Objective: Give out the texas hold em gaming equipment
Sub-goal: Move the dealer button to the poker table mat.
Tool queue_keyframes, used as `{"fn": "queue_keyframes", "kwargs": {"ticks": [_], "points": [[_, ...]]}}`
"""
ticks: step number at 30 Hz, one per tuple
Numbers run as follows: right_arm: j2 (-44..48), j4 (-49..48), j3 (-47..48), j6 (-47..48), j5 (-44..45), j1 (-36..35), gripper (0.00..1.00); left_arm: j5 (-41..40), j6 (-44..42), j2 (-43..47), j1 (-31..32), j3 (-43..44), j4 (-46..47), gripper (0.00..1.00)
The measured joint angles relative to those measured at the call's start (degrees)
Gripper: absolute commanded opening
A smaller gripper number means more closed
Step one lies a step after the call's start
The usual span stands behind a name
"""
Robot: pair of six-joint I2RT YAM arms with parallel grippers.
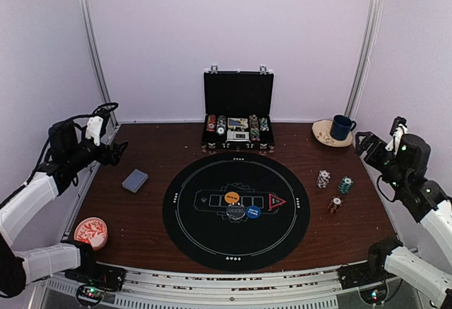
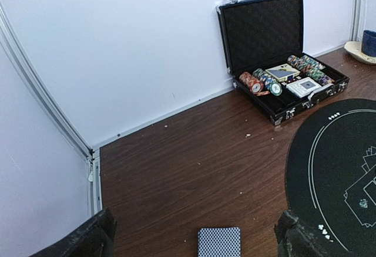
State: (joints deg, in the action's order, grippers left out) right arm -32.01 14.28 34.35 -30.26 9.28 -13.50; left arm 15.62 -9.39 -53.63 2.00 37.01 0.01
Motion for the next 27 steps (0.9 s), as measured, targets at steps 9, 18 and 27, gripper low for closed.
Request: {"fn": "queue_keyframes", "kwargs": {"ticks": [9,18,27], "points": [[-6.2,-2.8,0.9,3.7,-13.2,0.4,1.0,4.2,0.2,-0.7,0.4,1.5,1.2,0.98],[-17.1,-5.5,5.2,7.9,-11.7,-13.0,1.0,10.2,-0.8,-4.9,0.4,3.0,1.9,0.98],[-40.9,-5.3,17.3,12.4,4.0,-39.2,1.0,14.2,-5.2,-6.4,0.5,7.0,-1.4,0.98]]}}
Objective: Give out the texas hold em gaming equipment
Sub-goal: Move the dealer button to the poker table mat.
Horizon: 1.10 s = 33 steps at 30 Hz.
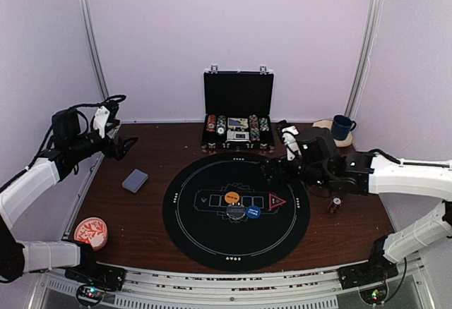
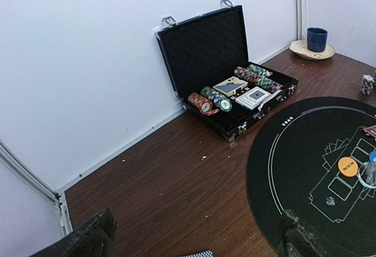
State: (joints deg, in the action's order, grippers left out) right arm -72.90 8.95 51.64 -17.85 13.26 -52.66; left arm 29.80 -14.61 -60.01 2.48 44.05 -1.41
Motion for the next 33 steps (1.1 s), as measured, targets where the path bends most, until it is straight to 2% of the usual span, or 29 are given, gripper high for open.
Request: {"fn": "queue_keyframes", "kwargs": {"ticks": [6,14,19,23,28,33], "points": [[-10.6,0.5,8.1,2.7,3.0,-4.3,1.0,3.7,-4.0,-0.8,0.0,0.0,-4.1,0.98],[-19.2,-0.8,9.3,5.7,7.2,-7.9,1.0,5.6,-9.8,-4.0,0.0,-0.2,-9.6,0.98],[-25.0,-3.0,9.3,4.8,7.2,-9.6,1.0,5.6,-11.4,-3.7,0.0,-3.4,-9.4,0.98],[-29.3,-4.3,10.6,4.4,5.6,-9.9,1.0,5.6,-11.7,-2.3,0.0,-7.8,-8.9,0.98],[-35.5,-4.7,12.9,3.8,1.2,-9.6,1.0,5.6,-11.7,-1.1,0.0,-9.1,-8.4,0.98],[-36.8,-4.3,12.9,2.8,-3.0,-8.9,1.0,5.6,-11.7,1.5,0.0,-10.8,-5.7,0.98]]}}
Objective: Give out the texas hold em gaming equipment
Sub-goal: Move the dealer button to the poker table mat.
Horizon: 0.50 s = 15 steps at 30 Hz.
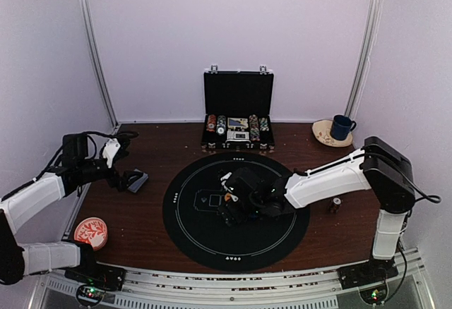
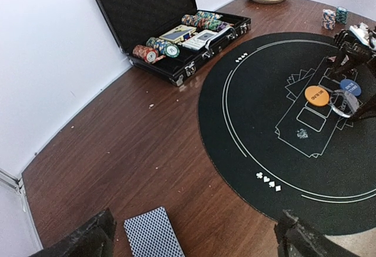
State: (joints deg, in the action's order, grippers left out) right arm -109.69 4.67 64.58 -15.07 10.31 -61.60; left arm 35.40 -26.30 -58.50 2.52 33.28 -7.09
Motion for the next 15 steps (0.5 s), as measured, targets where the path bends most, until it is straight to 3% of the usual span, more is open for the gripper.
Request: {"fn": "queue_keyframes", "kwargs": {"ticks": [15], "points": [[-0.9,0.0,0.0,-1.3,-5.8,1.6,0.99,0.1,0.1,1.9,0.1,-2.1,3.0,0.98]]}}
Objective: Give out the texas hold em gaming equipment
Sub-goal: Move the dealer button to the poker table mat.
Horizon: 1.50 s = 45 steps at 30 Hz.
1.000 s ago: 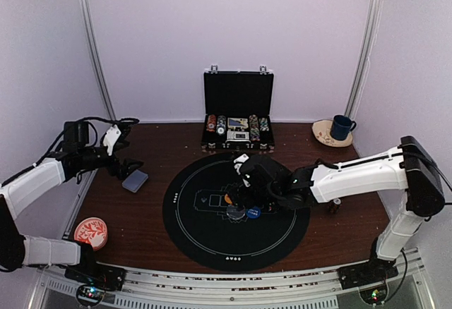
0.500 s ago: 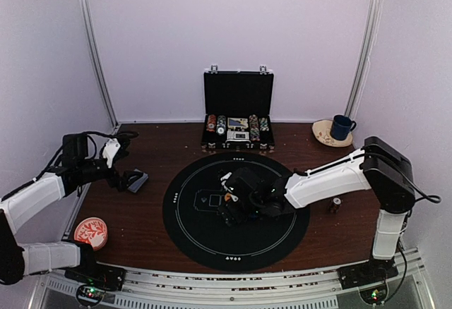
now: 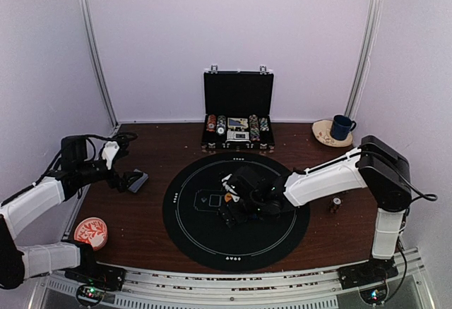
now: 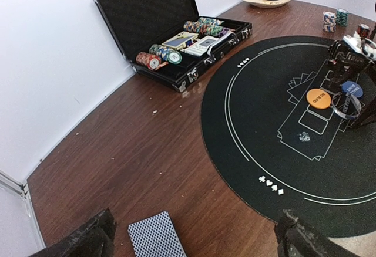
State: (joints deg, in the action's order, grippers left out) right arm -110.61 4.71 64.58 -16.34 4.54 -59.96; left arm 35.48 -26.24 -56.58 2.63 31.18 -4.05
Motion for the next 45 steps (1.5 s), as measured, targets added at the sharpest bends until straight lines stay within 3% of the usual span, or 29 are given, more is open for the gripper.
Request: {"fn": "queue_keyframes", "kwargs": {"ticks": [9,33,45], "points": [[-1.9,0.8,0.8,-0.2,-1.2,0.2,0.94,0.2,0.3,-0.7,0.0,0.0,1.0,0.98],[-2.7,2.5,2.4,-0.5,0.6,-1.6,0.68,0.3,0.4,-1.2,0.0,-0.2,1.2,0.98],[-1.3,2.3,0.6,-0.3,0.6,-4.0,0.66,0.3,0.4,-0.7,0.0,-0.5,1.5,0.98]]}}
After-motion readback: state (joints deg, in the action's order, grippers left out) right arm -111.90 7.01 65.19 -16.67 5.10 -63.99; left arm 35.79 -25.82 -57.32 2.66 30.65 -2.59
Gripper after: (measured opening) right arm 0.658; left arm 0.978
